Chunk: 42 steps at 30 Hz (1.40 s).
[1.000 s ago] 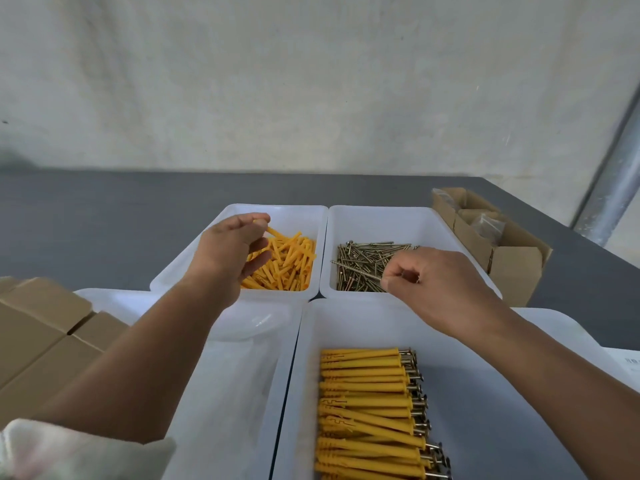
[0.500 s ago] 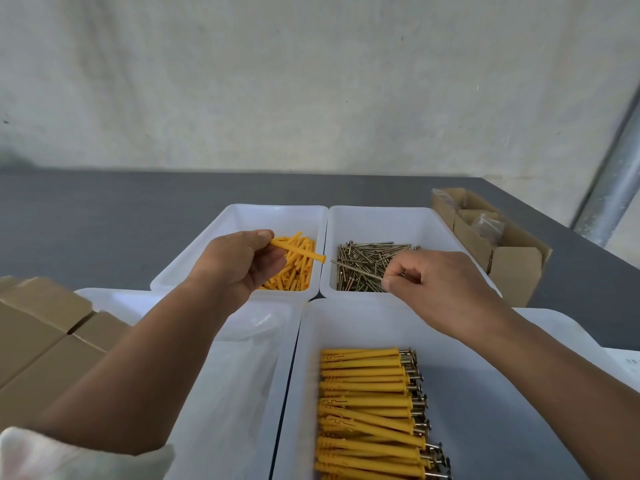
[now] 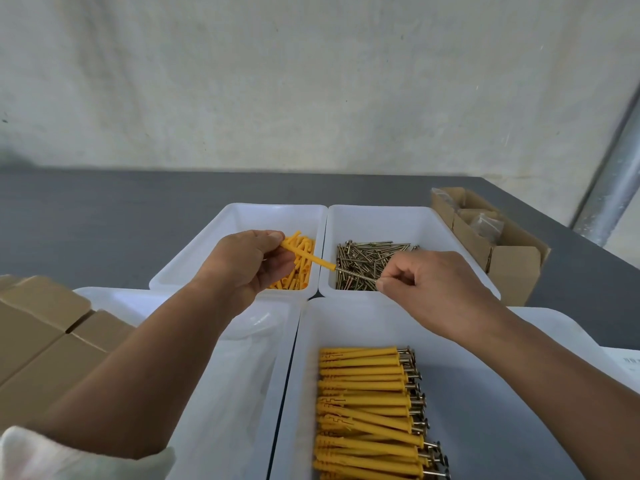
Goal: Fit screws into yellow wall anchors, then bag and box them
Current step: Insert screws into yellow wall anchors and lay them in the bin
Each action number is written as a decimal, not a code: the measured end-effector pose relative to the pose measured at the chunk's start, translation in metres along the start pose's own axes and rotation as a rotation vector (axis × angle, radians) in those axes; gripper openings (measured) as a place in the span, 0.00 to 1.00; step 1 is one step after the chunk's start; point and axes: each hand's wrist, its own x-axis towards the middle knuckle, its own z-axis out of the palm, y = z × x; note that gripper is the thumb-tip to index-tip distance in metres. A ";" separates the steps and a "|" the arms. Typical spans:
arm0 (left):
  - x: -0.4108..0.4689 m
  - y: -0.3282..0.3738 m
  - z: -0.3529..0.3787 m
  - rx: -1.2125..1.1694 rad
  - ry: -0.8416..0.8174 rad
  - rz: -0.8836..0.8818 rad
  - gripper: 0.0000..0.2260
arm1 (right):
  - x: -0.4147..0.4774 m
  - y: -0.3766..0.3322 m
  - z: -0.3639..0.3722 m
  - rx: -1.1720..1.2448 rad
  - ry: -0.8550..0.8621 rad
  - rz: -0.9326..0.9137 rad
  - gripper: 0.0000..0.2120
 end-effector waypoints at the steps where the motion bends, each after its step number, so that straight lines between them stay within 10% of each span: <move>1: -0.002 0.000 0.001 0.006 -0.016 0.002 0.04 | 0.000 0.000 0.000 0.002 0.002 0.003 0.09; 34: -0.023 -0.005 0.018 0.080 -0.302 -0.044 0.04 | -0.004 -0.008 -0.005 0.103 -0.121 -0.003 0.04; 42: -0.015 -0.008 0.012 0.305 -0.208 0.092 0.04 | -0.009 -0.007 -0.026 -0.144 -0.501 0.054 0.04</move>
